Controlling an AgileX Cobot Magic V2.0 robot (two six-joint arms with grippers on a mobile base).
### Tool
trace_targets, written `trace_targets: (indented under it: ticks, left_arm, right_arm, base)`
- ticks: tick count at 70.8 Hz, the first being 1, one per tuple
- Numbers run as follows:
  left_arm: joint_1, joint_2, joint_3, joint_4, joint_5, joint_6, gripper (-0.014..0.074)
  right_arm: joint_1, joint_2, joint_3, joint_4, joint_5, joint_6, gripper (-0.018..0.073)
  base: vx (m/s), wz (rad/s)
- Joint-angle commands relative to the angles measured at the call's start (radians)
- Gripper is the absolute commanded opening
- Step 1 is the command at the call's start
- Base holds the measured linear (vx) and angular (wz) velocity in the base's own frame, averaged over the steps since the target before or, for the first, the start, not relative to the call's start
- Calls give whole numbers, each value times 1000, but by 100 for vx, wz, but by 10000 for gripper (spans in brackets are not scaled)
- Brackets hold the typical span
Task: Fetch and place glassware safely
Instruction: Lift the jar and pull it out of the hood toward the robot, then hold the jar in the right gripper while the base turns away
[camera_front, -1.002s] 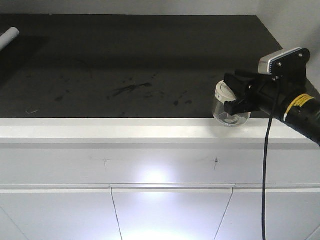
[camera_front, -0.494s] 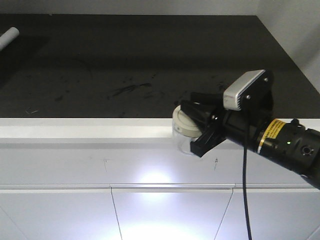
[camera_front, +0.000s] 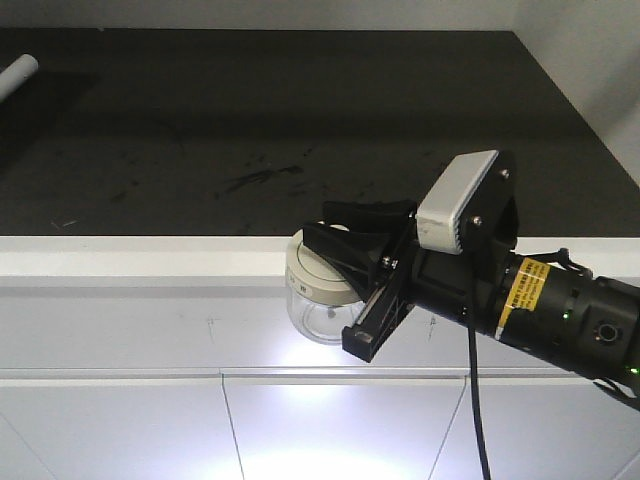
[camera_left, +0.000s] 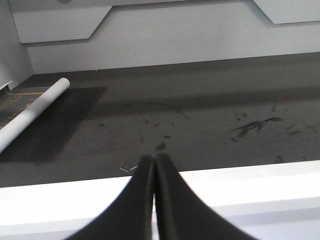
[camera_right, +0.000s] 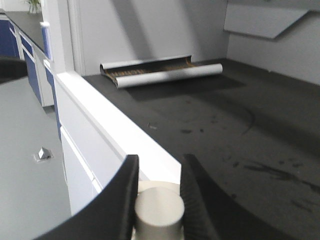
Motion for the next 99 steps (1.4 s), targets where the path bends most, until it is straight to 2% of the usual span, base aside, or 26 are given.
trace_targets:
  ticks: [1,99]
  left_arm:
    - [-6,-1,-25,-10,-75,-3,-7]
    - [-6,-1,-25,-10,-75,-3,-7]
  right_arm:
    - [-1,-46,-30,27,-62,4,-3]
    - [-2,-48,-30,27,-58,3,-3]
  base:
    - [0,0]
    - [0,0]
